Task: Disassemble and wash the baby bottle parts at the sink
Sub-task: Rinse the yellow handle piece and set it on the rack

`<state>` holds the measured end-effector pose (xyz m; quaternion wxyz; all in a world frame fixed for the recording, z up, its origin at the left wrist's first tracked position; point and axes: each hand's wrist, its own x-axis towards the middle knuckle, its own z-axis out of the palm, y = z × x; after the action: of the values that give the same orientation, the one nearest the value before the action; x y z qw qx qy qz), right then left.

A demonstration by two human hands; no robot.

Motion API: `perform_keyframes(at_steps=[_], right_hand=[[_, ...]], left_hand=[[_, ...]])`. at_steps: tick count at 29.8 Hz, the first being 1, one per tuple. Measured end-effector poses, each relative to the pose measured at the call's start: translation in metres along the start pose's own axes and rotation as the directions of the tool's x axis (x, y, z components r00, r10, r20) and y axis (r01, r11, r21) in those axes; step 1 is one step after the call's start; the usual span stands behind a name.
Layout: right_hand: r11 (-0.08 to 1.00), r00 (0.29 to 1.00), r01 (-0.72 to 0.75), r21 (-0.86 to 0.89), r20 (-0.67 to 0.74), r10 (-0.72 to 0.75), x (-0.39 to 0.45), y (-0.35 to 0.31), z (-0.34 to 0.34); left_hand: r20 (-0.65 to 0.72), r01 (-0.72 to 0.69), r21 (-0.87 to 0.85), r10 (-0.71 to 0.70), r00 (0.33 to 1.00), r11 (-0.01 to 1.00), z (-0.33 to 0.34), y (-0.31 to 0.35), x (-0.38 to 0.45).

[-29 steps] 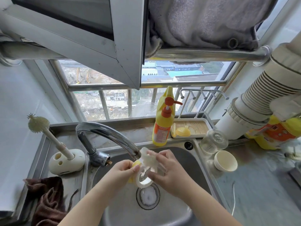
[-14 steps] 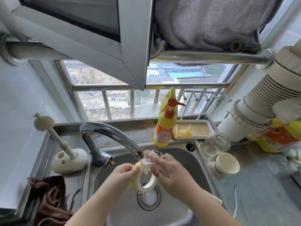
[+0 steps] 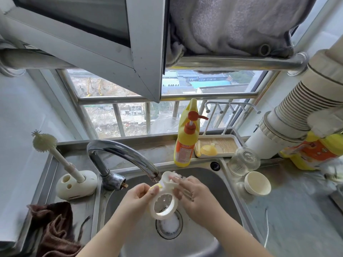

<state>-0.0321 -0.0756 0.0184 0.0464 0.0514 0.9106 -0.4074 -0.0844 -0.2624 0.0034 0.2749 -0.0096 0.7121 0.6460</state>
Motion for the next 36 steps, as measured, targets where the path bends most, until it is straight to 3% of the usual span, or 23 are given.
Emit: perform_keyframes(at_steps=[3,6,9,14,16,18,22,29,33,36], right_hand=[[0.999,1.000,-0.024,0.030,-0.010,0.024,-0.002,0.007,-0.004],[0.994,0.997,-0.070,0.086,-0.020,0.072,0.000,0.008,-0.009],[0.990,0.990,-0.104,0.092,-0.089,0.112,0.009,0.003,-0.010],[0.991,0.995,0.074,-0.115,-0.052,-0.080,0.000,-0.013,0.010],[0.987,0.992,-0.003,-0.159,-0.123,-0.016,-0.001,-0.007,0.009],[0.985,0.993,0.001,-0.171,-0.116,-0.021,-0.004,-0.004,0.008],[0.951,0.987,0.162,-0.262,0.023,-0.162,-0.019,-0.013,0.015],[0.900,0.988,0.102,-0.424,-0.065,-0.143,-0.022,0.012,-0.005],[0.932,0.993,0.022,-0.362,-0.097,-0.062,-0.007,0.009,-0.015],[0.952,0.993,0.097,-0.289,-0.039,-0.113,0.001,-0.007,-0.004]], left_hand=[[0.043,0.029,-0.151,-0.023,0.999,0.988,-0.006,-0.003,0.000],[0.125,0.058,-0.211,-0.032,0.992,0.976,-0.006,-0.003,-0.004],[0.114,0.125,-0.258,-0.098,0.989,0.958,0.000,0.001,-0.004],[0.006,0.301,-0.294,-0.313,0.950,0.907,0.013,0.014,0.005],[0.003,0.343,-0.288,-0.357,0.934,0.894,0.016,0.018,0.005],[0.002,0.354,-0.269,-0.367,0.930,0.896,0.016,0.017,0.005],[0.031,0.358,-0.271,-0.364,0.931,0.893,0.014,0.019,0.007],[-0.013,0.378,-0.246,-0.393,0.920,0.893,0.014,0.020,0.002],[-0.019,0.370,-0.253,-0.387,0.922,0.894,0.010,0.020,0.001],[0.013,0.357,-0.245,-0.365,0.931,0.901,0.013,0.023,-0.003]])
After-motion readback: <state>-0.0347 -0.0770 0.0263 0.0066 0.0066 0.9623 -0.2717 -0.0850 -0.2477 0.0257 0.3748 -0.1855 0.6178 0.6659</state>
